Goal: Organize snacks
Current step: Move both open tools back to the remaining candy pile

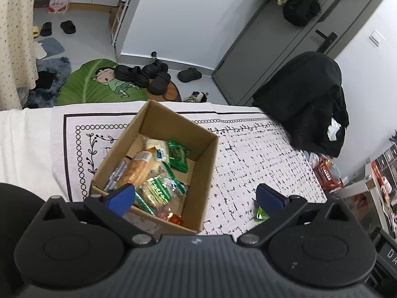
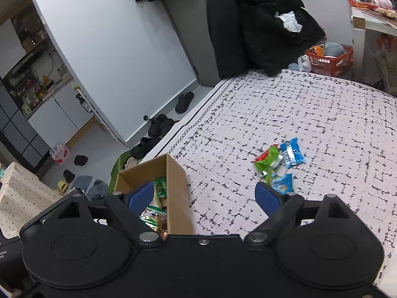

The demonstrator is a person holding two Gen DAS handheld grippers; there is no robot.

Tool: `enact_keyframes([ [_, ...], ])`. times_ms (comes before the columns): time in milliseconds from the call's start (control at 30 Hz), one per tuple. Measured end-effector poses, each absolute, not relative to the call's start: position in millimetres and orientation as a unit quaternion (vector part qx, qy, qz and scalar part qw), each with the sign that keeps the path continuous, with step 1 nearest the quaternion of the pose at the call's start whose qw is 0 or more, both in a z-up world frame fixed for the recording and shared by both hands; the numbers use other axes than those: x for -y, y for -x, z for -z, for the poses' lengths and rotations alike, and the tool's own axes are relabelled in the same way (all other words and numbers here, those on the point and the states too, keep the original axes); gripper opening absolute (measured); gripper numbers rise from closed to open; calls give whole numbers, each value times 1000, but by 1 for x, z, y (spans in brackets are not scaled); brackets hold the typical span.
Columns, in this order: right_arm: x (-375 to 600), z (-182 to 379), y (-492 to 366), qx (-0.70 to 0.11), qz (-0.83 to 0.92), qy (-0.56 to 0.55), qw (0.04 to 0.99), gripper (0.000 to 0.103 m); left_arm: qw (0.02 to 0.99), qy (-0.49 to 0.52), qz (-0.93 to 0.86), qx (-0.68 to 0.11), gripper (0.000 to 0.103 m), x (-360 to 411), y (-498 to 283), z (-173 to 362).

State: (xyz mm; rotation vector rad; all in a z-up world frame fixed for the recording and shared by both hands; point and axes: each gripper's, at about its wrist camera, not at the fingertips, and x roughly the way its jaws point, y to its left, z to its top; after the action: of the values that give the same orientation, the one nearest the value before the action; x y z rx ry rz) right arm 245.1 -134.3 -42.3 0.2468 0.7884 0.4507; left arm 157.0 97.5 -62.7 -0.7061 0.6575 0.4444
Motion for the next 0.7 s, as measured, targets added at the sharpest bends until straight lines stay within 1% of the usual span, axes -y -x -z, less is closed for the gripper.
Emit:
enact_keyframes([
  [300, 169, 46, -244, -372, -193, -129, 899, 95, 872, 314, -194, -321, 103, -70, -160, 60],
  [700, 205, 57, -245, -374, -178, -139, 900, 95, 877, 291, -179, -338, 103, -41, -168, 63],
])
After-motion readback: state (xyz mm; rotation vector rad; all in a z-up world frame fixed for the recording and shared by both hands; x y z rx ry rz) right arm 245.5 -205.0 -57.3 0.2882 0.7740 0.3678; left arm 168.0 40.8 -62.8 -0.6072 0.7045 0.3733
